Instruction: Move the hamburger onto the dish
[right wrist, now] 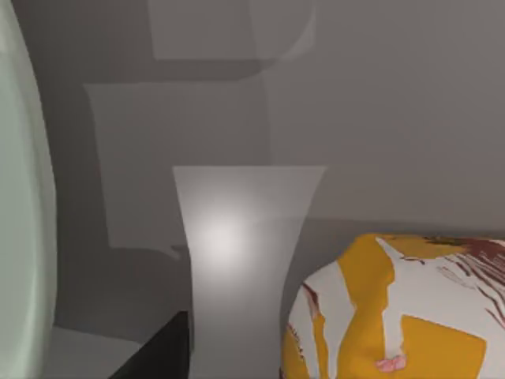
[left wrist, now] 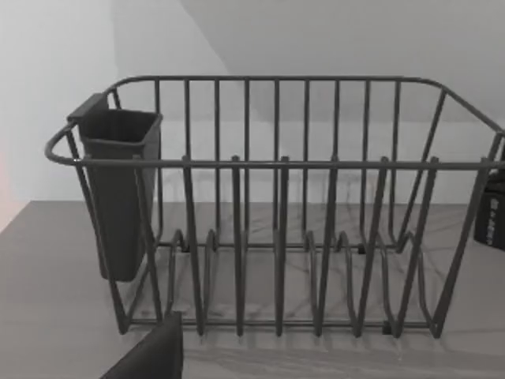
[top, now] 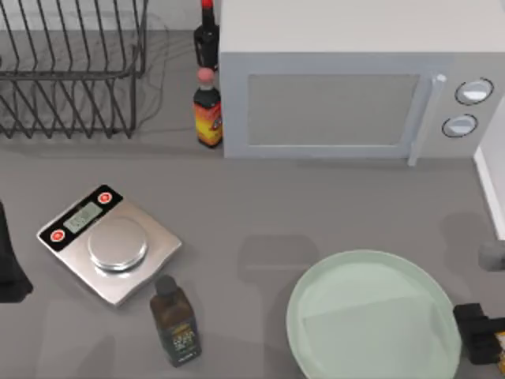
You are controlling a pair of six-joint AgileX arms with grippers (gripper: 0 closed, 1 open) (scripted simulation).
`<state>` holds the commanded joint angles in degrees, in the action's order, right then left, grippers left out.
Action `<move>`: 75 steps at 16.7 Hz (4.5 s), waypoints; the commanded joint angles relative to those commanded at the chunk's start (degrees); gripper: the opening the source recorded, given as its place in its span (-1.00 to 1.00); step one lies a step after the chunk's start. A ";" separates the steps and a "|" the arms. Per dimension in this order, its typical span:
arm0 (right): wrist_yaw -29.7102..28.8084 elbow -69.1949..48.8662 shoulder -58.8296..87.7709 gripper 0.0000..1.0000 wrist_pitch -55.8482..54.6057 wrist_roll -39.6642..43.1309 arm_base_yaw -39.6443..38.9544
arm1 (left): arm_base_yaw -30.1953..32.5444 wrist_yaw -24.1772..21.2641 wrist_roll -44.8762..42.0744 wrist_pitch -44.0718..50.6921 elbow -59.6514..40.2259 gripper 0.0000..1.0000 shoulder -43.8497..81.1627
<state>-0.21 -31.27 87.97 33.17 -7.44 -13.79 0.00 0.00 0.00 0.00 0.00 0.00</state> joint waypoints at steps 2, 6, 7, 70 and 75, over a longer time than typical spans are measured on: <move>0.00 0.00 0.00 1.00 0.00 0.00 0.00 | 0.00 0.00 0.00 0.00 0.00 1.00 0.00; 0.00 0.00 0.00 0.40 0.00 0.00 0.00 | 0.00 0.00 0.00 0.00 0.00 1.00 0.00; 0.00 0.00 0.00 0.25 0.00 0.00 0.00 | 0.00 0.00 0.00 0.00 0.00 1.00 0.00; 1.08 -35.85 7.94 -1.00 30.81 128.92 -24.84 | 0.00 0.00 0.00 0.00 0.00 1.00 0.00; 1.25 -36.70 9.18 -1.00 29.64 143.17 -27.36 | 0.00 0.00 0.00 0.00 0.00 1.00 0.00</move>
<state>1.04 -67.97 97.15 62.80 135.73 -41.15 0.00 0.00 0.00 0.00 0.00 0.00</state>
